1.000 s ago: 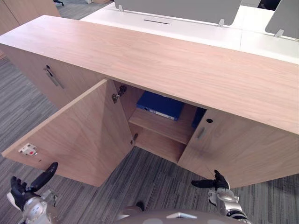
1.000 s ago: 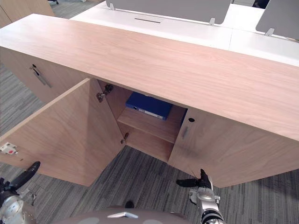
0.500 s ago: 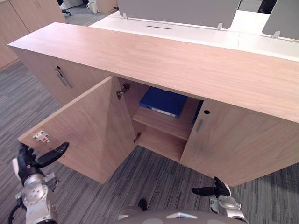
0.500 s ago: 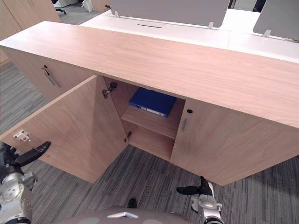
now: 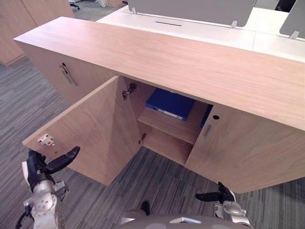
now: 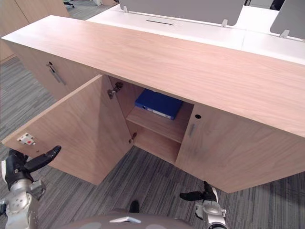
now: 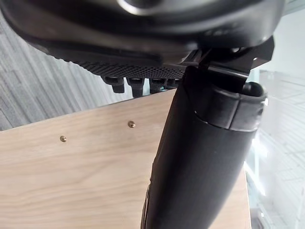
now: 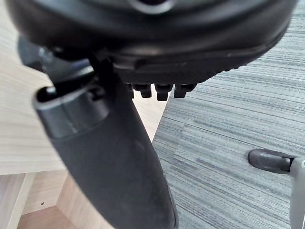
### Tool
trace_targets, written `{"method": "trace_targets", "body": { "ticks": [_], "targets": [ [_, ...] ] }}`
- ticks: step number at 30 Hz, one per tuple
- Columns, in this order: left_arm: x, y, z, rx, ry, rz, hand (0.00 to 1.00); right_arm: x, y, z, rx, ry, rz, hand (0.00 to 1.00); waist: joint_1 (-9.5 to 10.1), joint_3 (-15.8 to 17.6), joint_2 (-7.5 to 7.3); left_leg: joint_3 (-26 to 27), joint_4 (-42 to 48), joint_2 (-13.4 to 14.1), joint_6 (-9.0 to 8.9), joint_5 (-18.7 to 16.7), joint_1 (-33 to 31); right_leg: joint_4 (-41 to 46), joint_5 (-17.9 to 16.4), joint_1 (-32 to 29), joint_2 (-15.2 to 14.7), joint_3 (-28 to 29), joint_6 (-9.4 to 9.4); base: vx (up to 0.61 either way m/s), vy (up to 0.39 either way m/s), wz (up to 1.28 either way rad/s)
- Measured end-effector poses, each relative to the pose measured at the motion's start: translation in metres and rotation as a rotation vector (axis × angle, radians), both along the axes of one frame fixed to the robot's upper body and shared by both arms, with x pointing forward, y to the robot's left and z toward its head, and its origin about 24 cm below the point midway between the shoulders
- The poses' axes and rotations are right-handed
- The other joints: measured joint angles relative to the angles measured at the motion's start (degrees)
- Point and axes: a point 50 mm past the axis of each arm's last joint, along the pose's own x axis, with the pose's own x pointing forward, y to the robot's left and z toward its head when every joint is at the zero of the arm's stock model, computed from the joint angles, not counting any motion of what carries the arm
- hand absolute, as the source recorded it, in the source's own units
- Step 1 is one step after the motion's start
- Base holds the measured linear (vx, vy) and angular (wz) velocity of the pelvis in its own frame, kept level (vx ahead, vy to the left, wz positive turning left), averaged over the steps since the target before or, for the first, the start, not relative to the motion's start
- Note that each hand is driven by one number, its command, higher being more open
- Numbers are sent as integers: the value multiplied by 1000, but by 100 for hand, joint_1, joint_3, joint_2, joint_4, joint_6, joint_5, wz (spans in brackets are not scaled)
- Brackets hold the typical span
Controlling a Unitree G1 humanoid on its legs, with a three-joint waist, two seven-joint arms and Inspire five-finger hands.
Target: Walk over to the cabinet, pick up the folder, carry it to the office cabinet, place the folder inside the office cabinet, then close the office cabinet door
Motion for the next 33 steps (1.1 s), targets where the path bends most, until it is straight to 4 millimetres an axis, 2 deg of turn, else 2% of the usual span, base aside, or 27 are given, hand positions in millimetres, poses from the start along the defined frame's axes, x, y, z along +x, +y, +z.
{"method": "trace_targets", "body": {
  "ticks": [6,15,21,24,26,29,33],
  "targets": [
    [-20,-34,-22,-81,59,-86,100,-4,2,-2,-8,22,35,100,24,-19,45,70,-10,-3,36,37,-2,3,37,-54,-27,115,60,-92,21,-6],
    [-55,-98,-72,-325,330,-328,100,-10,9,-5,9,45,72,100,-15,-45,70,161,-3,-38,67,107,-187,-15,155,-286,-54,322,149,-57,25,-5],
    [-58,-140,-83,-418,397,-573,100,-10,12,-6,8,49,105,100,-120,-128,192,368,19,-1,105,131,-196,-79,260,-393,-25,547,142,-26,16,-20],
    [-51,-163,-87,-425,417,-716,100,-12,12,-6,9,56,105,100,-279,-171,246,454,16,27,103,126,-195,-99,303,-434,2,645,138,-39,12,-18],
    [-30,-174,-84,-372,396,-817,100,-16,12,-7,8,67,102,100,-334,-217,249,560,-5,68,68,100,-198,-100,320,-495,35,757,115,-45,5,-23],
    [-3,-177,-78,-286,357,-869,100,-19,12,-8,7,73,97,100,-506,-271,226,635,-7,84,35,63,-199,-137,338,-523,69,832,87,-19,6,-19],
    [29,-175,-74,-165,340,-875,100,-22,10,-8,-5,82,86,100,-636,-342,239,848,-5,138,3,-10,-214,-195,391,-627,123,1042,85,16,5,-28]
  ]
}}
